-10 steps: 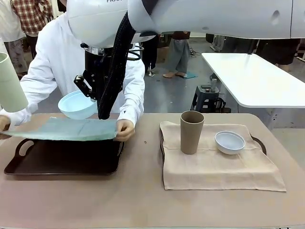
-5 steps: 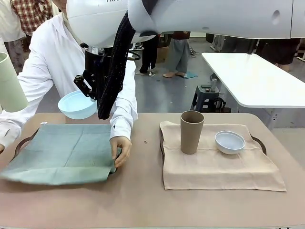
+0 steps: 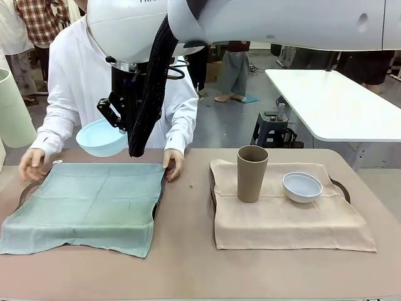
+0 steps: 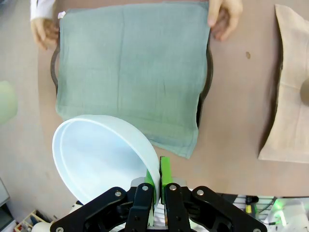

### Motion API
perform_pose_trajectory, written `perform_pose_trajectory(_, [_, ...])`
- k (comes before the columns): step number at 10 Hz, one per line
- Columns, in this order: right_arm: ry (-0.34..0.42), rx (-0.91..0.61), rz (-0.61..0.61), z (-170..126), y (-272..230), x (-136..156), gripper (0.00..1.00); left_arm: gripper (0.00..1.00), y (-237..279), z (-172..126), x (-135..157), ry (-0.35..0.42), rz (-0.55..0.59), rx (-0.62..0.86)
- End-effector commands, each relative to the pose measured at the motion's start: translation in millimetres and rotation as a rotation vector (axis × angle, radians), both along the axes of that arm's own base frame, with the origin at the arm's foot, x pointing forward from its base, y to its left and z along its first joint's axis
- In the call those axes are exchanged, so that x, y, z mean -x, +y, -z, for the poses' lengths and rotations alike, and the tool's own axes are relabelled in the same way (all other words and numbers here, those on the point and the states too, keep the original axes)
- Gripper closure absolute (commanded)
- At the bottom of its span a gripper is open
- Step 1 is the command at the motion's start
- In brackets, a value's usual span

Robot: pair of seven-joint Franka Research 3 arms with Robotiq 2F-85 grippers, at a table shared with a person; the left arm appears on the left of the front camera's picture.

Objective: Set up a tray with a mat and arrange the tableware.
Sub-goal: Place the Picnic Bowl and Reusable plastic cup back onto the Handle tray in front of the human's position.

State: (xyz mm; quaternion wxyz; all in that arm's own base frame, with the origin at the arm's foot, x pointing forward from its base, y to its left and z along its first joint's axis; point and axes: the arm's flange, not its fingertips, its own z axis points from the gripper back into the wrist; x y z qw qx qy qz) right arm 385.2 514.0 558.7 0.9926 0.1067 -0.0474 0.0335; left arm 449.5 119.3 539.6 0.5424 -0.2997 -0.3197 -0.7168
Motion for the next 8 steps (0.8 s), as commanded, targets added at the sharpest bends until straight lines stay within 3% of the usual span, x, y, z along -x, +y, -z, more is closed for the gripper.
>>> perform_pose_trajectory(1, [-0.009, 0.007, -0.001, 0.1, 0.5, -0.4, 1.00, 1.00, -1.0, -2.4, 1.6, -0.019, 0.006, -0.005])
perform_pose_trajectory(8, [-0.009, 0.007, -0.001, 0.1, 0.5, -0.4, 1.00, 1.00, -1.0, -2.4, 1.6, -0.019, 0.006, -0.005])
